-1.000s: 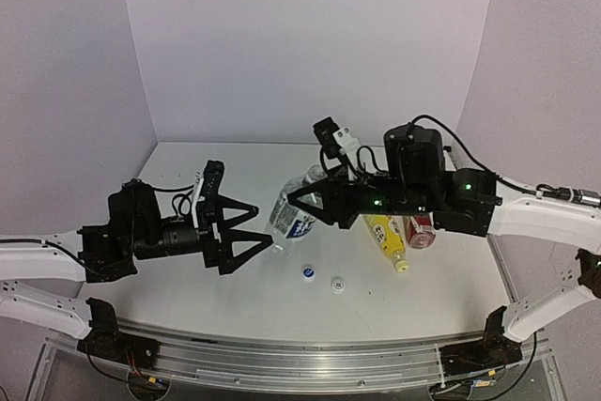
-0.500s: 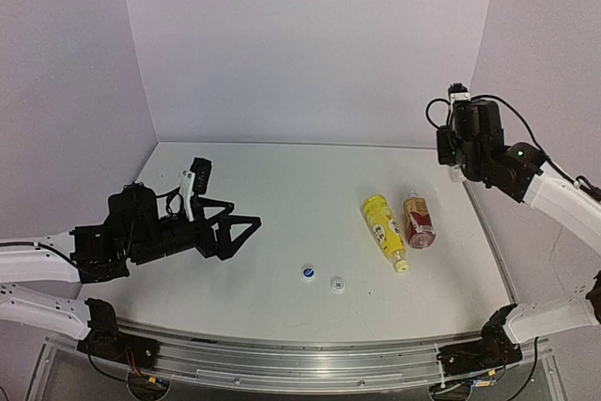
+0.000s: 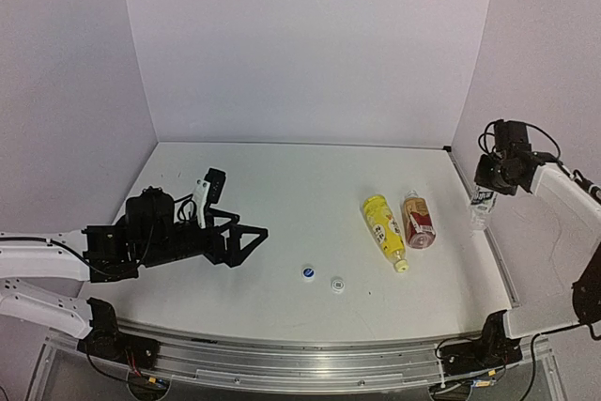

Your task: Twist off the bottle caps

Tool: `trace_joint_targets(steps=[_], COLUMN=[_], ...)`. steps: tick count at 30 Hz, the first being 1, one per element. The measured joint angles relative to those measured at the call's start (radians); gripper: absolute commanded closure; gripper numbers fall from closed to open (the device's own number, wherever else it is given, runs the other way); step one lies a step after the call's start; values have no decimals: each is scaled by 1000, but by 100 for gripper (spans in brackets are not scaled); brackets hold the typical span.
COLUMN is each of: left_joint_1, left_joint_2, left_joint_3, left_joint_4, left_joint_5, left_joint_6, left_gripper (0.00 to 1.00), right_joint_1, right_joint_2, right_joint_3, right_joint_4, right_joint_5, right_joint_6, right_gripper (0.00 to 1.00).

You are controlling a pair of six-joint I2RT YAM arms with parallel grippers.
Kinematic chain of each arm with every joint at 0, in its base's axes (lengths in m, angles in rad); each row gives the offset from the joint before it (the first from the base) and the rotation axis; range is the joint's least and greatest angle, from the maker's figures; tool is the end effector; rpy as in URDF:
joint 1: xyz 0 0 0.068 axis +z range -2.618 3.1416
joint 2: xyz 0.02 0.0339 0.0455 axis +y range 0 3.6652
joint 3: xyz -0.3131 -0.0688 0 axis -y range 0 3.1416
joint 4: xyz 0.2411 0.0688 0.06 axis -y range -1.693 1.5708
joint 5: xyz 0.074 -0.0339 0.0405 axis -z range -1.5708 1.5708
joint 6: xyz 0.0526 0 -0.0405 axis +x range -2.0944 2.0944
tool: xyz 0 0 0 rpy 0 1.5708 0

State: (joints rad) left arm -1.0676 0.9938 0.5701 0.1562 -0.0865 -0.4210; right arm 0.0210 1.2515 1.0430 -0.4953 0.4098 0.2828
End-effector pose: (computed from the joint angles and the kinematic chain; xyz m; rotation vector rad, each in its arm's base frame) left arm 0.1079 -0.1866 0.2981 0.5577 1.8670 -0.9444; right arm 0.2636 -0.0154 0.3405 0.4998 2.1657 -0.2995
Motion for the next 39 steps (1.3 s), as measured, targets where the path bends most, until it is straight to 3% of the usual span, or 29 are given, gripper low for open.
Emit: trace_joint_targets(steps=[11, 17, 26, 39], left_joint_1=[0, 0, 0, 0], left_joint_2=[29, 55, 72, 72], left_joint_3=[0, 0, 10, 17], left_joint_4=[9, 20, 28, 28], left_joint_5=[22, 58, 96, 112], left_joint_6=[0, 2, 8, 29], left_gripper=[0, 0, 1, 0], right_joint_1=[-54, -54, -55, -55], right_joint_2=[34, 21, -56, -127], right_joint_3=[-142, -199, -269, -233], right_joint_4=[74, 144, 158, 73], right_joint_5=[-165, -194, -210, -215], right_joint_6=[15, -8, -29, -47], right_gripper=[72, 46, 18, 11])
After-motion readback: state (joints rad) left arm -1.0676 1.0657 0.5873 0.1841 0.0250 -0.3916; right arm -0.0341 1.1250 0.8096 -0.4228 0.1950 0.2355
